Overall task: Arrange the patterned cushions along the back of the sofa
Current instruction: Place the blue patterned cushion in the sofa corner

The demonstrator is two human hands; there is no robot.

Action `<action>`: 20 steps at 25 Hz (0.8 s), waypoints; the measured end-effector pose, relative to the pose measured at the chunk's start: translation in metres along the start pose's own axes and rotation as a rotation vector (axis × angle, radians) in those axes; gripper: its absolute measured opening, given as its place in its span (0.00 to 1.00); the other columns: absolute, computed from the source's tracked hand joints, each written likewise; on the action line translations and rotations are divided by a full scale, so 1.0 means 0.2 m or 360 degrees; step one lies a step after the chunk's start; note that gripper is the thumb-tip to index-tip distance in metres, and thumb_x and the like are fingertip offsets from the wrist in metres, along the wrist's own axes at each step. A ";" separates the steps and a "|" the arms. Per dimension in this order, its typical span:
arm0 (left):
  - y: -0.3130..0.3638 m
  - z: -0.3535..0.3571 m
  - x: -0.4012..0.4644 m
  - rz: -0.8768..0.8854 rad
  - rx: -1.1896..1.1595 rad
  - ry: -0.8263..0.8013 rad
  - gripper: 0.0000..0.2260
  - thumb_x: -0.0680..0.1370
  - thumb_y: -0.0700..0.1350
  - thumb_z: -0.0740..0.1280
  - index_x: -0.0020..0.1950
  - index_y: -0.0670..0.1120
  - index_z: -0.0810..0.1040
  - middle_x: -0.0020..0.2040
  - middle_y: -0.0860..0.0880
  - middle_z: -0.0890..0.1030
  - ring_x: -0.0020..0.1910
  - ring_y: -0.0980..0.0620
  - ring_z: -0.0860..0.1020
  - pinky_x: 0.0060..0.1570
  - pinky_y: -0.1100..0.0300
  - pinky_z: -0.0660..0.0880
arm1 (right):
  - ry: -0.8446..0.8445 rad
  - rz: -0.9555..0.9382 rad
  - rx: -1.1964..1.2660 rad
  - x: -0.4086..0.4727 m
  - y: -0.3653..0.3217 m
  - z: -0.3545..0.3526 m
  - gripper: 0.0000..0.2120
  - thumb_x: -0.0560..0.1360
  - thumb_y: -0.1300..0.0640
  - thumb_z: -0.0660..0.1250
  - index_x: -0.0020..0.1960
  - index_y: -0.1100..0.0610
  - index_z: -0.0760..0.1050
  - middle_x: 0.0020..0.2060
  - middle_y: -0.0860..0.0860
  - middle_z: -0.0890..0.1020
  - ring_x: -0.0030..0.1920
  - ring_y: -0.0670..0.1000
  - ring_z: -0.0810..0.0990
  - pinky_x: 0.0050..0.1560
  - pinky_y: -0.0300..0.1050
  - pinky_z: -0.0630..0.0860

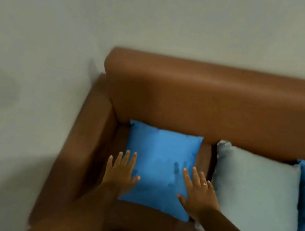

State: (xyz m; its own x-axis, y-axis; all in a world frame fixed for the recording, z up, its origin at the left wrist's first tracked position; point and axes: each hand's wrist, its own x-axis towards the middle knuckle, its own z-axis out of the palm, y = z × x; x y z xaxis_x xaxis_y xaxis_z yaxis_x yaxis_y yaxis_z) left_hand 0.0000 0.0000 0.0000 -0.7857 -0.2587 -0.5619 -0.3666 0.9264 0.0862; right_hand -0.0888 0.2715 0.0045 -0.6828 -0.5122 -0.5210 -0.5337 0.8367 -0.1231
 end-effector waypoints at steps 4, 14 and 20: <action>-0.07 0.43 0.30 0.0082 -0.0048 0.0157 0.39 0.78 0.71 0.49 0.81 0.53 0.39 0.83 0.42 0.42 0.82 0.40 0.43 0.77 0.39 0.45 | -0.0013 0.0108 0.0158 0.31 0.07 0.43 0.40 0.78 0.32 0.52 0.81 0.48 0.37 0.82 0.60 0.44 0.80 0.65 0.49 0.76 0.60 0.55; -0.16 0.82 0.57 0.0286 -0.0435 0.0665 0.39 0.77 0.69 0.54 0.82 0.52 0.51 0.83 0.41 0.49 0.81 0.38 0.48 0.76 0.36 0.47 | 0.0581 0.0261 0.1145 0.61 0.05 0.89 0.41 0.75 0.34 0.57 0.82 0.49 0.49 0.82 0.54 0.48 0.81 0.59 0.46 0.77 0.49 0.44; -0.24 0.63 0.56 -0.0238 -0.1090 0.0082 0.40 0.70 0.76 0.56 0.77 0.72 0.40 0.83 0.50 0.41 0.81 0.44 0.51 0.75 0.50 0.52 | 0.0431 0.0597 0.1907 0.61 0.04 0.67 0.43 0.76 0.45 0.69 0.82 0.51 0.50 0.81 0.48 0.58 0.79 0.49 0.59 0.77 0.55 0.59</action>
State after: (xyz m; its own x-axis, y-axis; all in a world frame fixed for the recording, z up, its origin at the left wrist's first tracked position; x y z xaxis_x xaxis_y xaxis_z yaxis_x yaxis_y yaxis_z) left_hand -0.0075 -0.0398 -0.1718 -0.7189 -0.3983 -0.5697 -0.6905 0.5035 0.5193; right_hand -0.1088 0.2424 -0.1731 -0.8474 -0.1133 -0.5187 0.3958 0.5163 -0.7594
